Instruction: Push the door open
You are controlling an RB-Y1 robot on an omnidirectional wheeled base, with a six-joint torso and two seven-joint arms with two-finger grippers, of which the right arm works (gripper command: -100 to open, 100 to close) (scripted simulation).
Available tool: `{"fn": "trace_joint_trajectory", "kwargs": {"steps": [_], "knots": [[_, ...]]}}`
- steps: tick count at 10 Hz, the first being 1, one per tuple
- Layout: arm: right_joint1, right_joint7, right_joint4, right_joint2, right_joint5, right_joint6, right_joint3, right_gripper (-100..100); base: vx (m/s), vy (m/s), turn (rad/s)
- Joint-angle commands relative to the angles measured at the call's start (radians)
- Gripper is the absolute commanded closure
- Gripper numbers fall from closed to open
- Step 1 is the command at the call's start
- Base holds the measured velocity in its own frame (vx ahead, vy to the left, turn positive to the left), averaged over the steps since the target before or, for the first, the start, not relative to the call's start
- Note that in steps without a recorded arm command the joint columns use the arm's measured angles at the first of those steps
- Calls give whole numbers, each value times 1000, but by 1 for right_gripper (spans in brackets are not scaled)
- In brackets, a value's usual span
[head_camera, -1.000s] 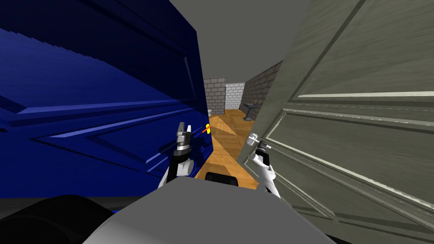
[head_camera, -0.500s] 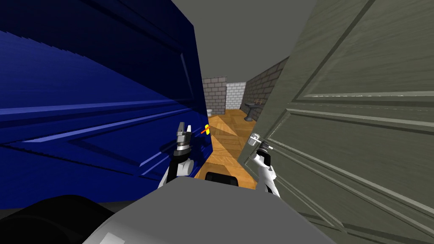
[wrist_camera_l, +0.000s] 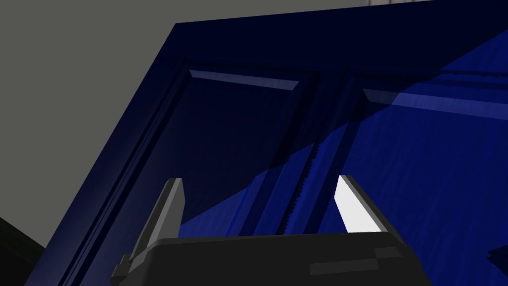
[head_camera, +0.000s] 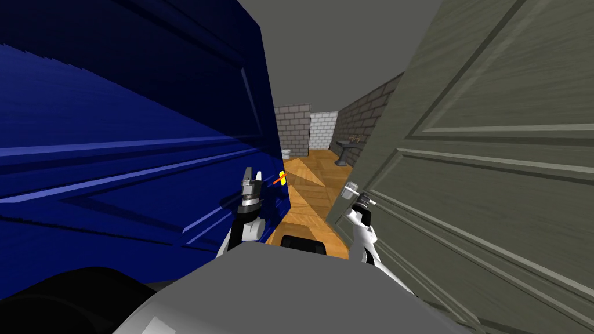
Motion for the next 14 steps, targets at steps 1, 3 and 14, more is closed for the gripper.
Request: {"fn": "trace_joint_trajectory", "kwargs": {"steps": [1,3,14], "knots": [[-8,28,-13,-14,-12,-24,-45,100,72,-54,66],[-20,45,-3,-13,-19,-34,-67,100,66,-40,14],[-123,188,84,11,-75,-117,-251,100,75,-44,26]]}}
